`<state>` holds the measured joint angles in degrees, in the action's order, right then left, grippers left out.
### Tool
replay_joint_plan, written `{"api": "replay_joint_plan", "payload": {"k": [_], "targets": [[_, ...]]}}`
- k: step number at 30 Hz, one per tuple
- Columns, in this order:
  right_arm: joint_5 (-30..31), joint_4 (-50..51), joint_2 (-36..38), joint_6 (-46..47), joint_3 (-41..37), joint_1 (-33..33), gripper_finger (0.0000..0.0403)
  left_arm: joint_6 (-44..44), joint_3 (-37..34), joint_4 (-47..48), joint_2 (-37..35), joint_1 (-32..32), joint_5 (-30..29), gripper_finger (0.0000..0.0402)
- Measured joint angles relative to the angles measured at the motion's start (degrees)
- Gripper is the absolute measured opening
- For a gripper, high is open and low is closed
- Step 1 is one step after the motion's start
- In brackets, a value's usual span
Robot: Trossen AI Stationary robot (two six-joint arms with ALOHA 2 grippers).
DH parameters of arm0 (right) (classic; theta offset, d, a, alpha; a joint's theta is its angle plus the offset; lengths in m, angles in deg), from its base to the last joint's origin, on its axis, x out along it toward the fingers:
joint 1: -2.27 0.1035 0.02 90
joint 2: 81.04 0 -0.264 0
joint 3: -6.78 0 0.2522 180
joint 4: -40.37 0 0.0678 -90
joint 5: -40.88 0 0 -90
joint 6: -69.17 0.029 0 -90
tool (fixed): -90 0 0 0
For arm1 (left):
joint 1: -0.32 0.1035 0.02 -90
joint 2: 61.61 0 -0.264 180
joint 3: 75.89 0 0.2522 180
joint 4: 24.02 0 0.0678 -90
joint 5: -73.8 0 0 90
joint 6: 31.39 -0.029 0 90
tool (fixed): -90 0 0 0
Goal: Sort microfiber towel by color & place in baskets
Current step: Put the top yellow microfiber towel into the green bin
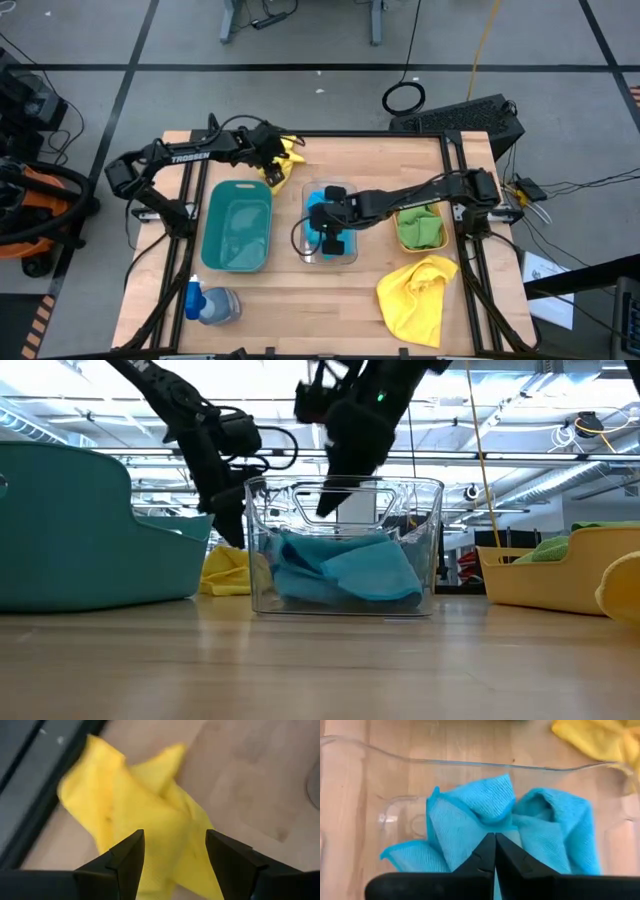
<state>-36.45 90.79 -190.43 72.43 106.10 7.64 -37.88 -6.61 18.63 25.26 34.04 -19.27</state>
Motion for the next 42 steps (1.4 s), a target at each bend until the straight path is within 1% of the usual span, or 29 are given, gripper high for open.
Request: {"api": "replay_joint_plan", "payload": {"k": [4,8,13,18,21,24,27,28,29,34,38,42], "targets": [[1.24,0.43,1.54,-0.89,0.00,1.56,0.0000,0.33,0.05,-2.62,3.21,-0.42,-0.60,0.0217],[1.31,0.47,1.90,-0.95,0.00,2.70,0.0000,3.22,0.01,-3.72,6.92,-0.88,-1.08,0.0217],[1.31,0.37,1.91,-1.99,0.00,3.40,0.0000,4.56,0.01,-5.11,11.40,-1.82,-5.51,0.0217],[1.24,0.29,1.92,-2.28,0.00,3.41,0.0000,4.20,0.10,-6.43,15.08,-1.97,-5.45,0.0213],[1.28,-0.20,1.92,-2.44,0.00,3.41,0.0000,3.83,0.31,-7.03,16.53,-1.97,-5.44,0.0186],[1.26,-0.63,1.92,-2.46,0.00,3.41,0.0000,3.20,0.29,-6.98,16.83,-1.99,-5.41,0.0128],[1.26,-0.71,1.92,-2.56,-0.02,3.41,0.0000,3.21,0.06,-5.36,15.09,-1.99,-5.24,0.0044],[1.26,-0.89,1.92,-2.97,-0.02,3.41,0.0000,3.48,-0.05,-4.59,14.06,-2.10,-5.11,0.0025],[1.28,-1.41,1.92,-3.47,-0.02,3.41,0.0000,3.87,-0.18,-3.94,12.80,-2.19,-4.98,0.0017],[1.51,-6.37,1.41,-6.08,-0.04,3.41,0.0000,3.68,-0.12,-3.09,3.61,-4.09,-4.60,0.0022],[4.48,-9.59,1.38,-7.99,-0.11,3.38,0.0000,3.16,-0.12,-1.05,-5.22,-7.00,-4.63,0.0014],[9.55,-15.23,1.38,-12.22,-0.11,3.37,0.0000,3.18,-0.08,0.79,-13.98,-10.35,-4.63,0.0014]]}}
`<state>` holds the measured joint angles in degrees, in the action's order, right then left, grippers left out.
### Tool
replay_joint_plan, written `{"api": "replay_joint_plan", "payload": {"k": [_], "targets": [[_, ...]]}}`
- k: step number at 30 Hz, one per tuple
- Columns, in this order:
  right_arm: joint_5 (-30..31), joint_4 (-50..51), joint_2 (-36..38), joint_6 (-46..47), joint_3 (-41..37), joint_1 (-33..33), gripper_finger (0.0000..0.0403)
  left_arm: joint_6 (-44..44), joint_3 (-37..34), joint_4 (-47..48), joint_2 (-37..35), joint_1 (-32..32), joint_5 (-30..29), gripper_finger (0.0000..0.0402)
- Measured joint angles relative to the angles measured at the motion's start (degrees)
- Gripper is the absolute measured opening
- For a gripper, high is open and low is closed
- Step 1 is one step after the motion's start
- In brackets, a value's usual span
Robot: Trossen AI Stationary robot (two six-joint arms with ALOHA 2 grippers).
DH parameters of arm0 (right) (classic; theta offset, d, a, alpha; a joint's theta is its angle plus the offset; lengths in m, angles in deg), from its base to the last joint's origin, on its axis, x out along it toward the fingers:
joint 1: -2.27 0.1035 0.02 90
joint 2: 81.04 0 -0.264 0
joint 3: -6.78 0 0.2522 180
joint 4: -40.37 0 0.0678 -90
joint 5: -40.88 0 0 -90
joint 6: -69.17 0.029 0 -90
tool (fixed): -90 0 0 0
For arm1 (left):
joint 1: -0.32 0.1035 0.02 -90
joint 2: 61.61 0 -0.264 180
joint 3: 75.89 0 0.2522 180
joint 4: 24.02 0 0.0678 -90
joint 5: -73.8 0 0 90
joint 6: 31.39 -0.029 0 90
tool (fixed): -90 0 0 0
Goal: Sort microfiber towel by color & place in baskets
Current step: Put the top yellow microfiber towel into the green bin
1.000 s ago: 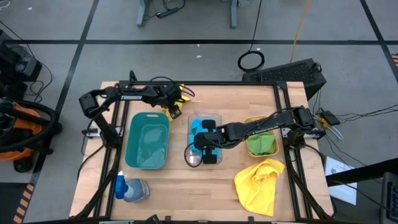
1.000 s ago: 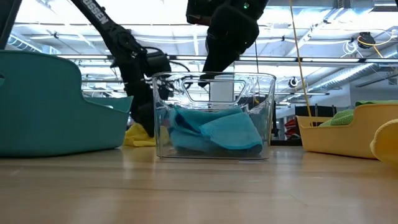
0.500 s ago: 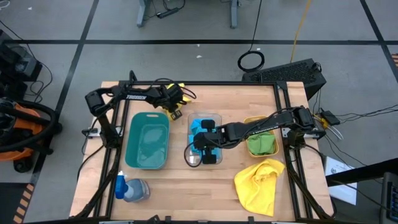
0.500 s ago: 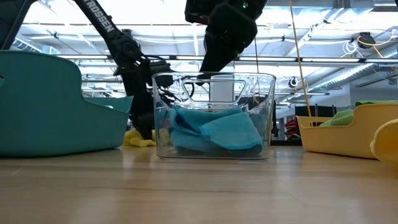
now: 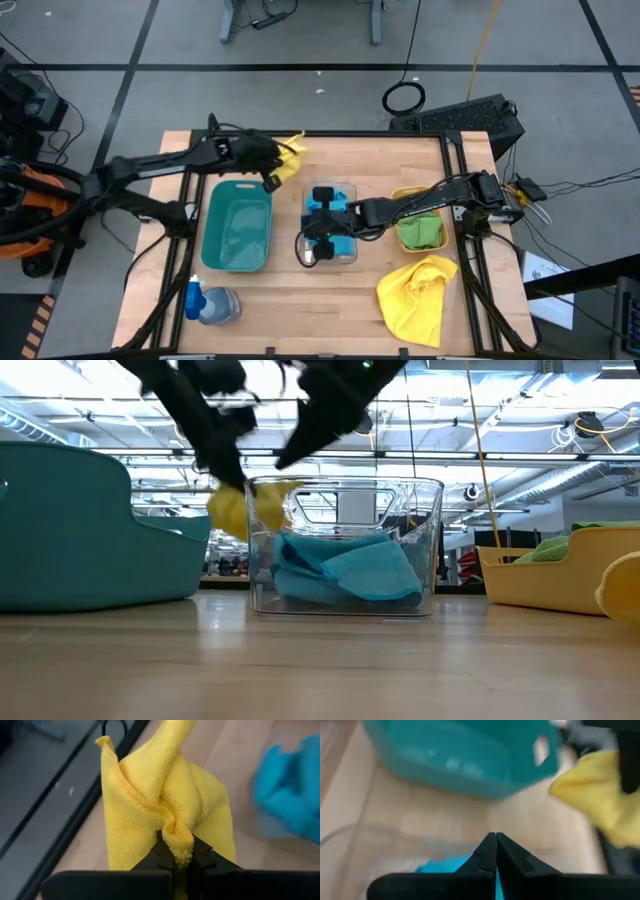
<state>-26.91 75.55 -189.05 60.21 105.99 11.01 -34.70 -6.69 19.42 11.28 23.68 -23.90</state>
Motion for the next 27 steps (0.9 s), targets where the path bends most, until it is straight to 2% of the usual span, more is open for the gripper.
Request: {"api": "replay_joint_plan", "payload": {"k": [7,11,16,22,27], "targets": [[0.64,-17.25,0.00,-12.17,0.00,-1.45,0.0002,1.19,0.07,3.11,-11.55,-5.35,0.02,0.0014],[0.62,-25.56,0.00,-18.86,0.02,-2.45,0.0034,3.01,0.07,4.83,-14.74,-9.19,-0.02,0.0014],[2.06,-29.93,0.00,-16.07,0.02,-4.93,0.0118,4.55,0.07,7.25,-16.62,-15.25,-1.24,0.0014],[1.47,-30.55,-0.81,-10.57,0.13,-7.55,0.0239,4.55,0.07,4.75,-18.31,-23.79,-2.30,0.0014],[-2.29,-32.13,-1.62,-9.54,0.11,-8.24,0.0319,4.50,0.04,2.44,-18.31,-28.89,-6.90,0.0014]]}}
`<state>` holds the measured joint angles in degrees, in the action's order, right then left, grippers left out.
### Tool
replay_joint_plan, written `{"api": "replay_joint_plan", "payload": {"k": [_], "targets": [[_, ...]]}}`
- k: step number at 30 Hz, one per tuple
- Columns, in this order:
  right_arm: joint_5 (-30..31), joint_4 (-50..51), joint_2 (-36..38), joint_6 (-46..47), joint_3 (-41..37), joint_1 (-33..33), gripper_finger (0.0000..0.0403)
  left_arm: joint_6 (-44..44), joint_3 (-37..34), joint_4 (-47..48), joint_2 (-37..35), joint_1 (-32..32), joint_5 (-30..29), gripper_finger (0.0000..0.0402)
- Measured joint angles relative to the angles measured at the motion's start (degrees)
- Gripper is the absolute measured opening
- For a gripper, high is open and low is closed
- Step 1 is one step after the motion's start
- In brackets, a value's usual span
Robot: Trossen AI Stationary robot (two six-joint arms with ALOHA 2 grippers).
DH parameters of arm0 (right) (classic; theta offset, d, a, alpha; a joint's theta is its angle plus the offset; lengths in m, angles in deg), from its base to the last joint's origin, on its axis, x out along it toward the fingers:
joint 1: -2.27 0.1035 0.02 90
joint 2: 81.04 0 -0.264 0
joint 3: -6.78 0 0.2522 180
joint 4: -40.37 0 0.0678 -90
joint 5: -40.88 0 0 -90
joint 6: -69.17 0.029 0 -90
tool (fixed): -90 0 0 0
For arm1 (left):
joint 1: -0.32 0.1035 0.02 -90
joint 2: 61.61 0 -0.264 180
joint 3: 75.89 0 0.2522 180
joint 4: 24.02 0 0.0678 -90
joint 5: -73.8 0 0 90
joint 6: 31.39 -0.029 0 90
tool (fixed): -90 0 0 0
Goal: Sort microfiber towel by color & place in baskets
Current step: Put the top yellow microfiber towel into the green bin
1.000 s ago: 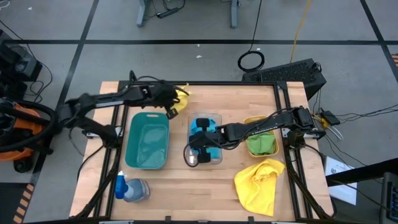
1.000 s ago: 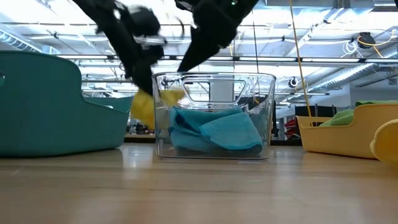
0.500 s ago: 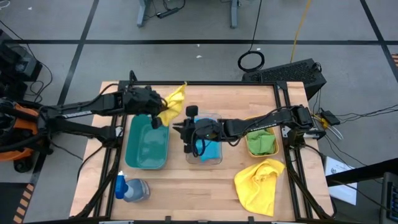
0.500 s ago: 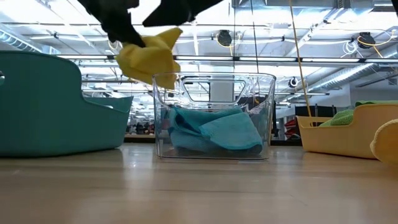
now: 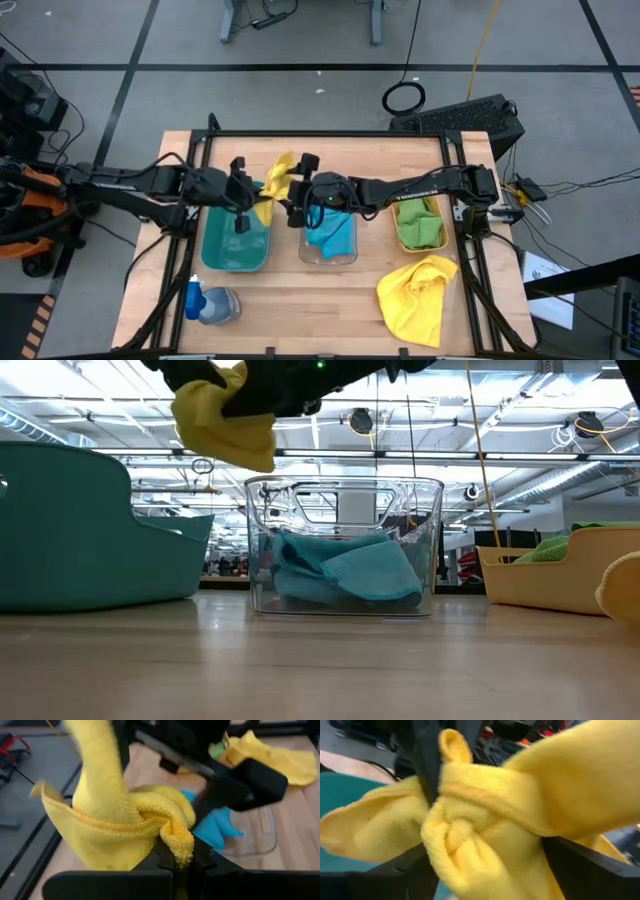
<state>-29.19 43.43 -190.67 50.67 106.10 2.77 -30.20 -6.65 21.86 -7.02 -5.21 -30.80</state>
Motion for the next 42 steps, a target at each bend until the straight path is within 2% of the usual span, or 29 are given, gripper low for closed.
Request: {"api": "replay_joint_plan", "payload": {"k": [4,8,13,18,20,24,27,30,35,42], "targets": [[-3.74,-1.22,0.00,0.77,0.00,-0.01,0.0334,0.05,0.02,-0.79,-0.02,-2.39,-2.22,0.0014],[-3.97,-1.17,0.00,-0.32,0.00,0.43,0.0299,0.11,0.02,-2.21,0.00,-4.27,-2.37,0.0018],[-8.56,-1.13,-0.02,0.32,0.00,0.38,0.0186,2.74,0.00,-2.43,-0.02,-5.97,-4.51,0.0064],[-15.28,-0.86,-0.12,2.05,-0.12,0.27,0.0047,5.72,0.02,1.32,-0.02,-6.96,-5.10,0.0147],[-17.90,-0.79,-0.40,2.21,-0.13,0.26,0.0017,6.97,0.02,2.29,-0.02,-7.66,-5.05,0.0182],[-19.65,-1.66,-1.27,2.84,-0.13,0.34,0.0036,9.02,0.07,4.24,-0.02,-9.34,-5.55,0.0237],[-20.37,-2.79,-2.11,2.54,-0.11,0.33,0.0043,10.72,0.11,6.79,-0.07,-10.63,-5.59,0.0260],[-20.46,-3.34,-2.67,1.94,-0.13,0.37,0.0034,15.62,0.11,11.00,-0.06,-11.66,-5.82,0.0265],[-20.26,-4.44,-2.91,1.47,-0.11,0.29,0.0017,28.18,0.11,18.48,-0.22,-12.25,-11.17,0.0266],[-21.79,-4.64,-2.93,1.34,-0.11,0.50,0.0023,31.56,0.10,23.96,-0.25,-12.28,-12.21,0.0267]]}}
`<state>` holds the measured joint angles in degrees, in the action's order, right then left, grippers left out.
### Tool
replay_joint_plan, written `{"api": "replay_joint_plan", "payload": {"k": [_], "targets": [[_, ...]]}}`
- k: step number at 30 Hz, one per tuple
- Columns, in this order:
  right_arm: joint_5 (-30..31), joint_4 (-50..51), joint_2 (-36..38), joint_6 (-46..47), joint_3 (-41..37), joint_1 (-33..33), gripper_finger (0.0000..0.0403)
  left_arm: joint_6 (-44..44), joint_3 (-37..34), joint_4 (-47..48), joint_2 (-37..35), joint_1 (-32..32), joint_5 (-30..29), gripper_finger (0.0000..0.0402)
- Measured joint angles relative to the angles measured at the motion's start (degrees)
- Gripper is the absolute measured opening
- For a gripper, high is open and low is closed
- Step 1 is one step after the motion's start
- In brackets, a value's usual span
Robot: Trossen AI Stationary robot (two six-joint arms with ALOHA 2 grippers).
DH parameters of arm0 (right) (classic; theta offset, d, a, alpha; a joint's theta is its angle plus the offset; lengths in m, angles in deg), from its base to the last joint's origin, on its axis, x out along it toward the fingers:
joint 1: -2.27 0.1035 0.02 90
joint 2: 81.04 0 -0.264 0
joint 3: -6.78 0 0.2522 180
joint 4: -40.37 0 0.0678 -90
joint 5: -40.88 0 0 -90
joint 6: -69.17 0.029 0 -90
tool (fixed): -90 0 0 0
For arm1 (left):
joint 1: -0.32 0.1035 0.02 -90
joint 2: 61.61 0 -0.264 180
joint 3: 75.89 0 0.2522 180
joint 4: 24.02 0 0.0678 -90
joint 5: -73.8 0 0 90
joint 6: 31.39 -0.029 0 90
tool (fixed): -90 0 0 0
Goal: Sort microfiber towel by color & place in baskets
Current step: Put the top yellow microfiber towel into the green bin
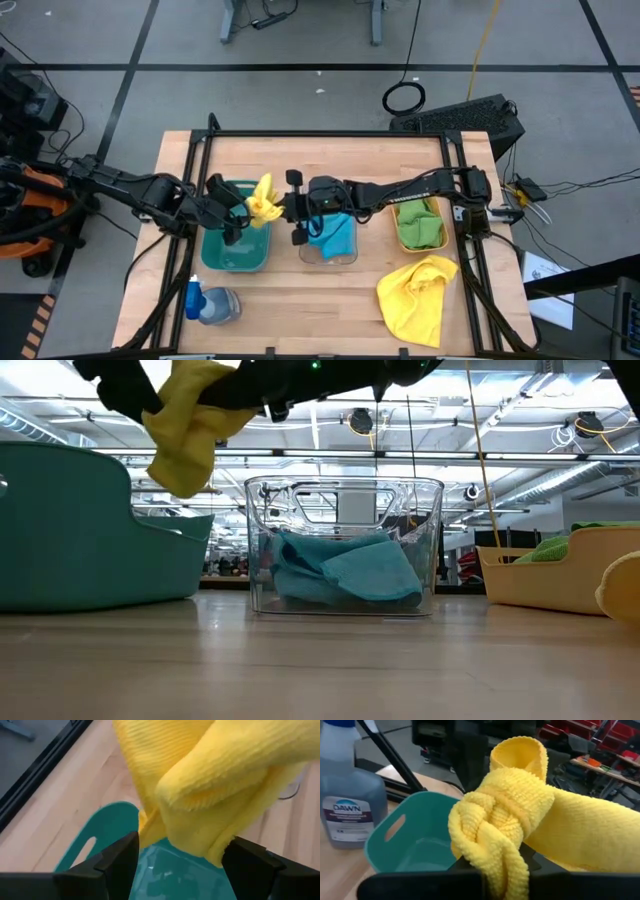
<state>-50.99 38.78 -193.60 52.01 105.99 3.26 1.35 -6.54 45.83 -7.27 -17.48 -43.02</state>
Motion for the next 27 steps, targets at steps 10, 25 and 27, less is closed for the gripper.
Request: {"api": "replay_joint_plan", "payload": {"k": [10,25,27], "targets": [[-1.17,-0.71,-0.62,0.05,0.00,0.55,0.0024,3.01,-1.81,2.99,-0.03,0.01,0.65,0.0267],[-1.51,-8.03,-4.50,1.48,0.12,0.60,0.0024,2.46,-4.48,4.82,-2.44,-3.77,2.41,0.0267],[-1.51,-8.03,-4.57,1.48,0.11,0.49,0.0024,3.22,-4.48,4.77,-4.19,-5.34,2.54,0.0267]]}}
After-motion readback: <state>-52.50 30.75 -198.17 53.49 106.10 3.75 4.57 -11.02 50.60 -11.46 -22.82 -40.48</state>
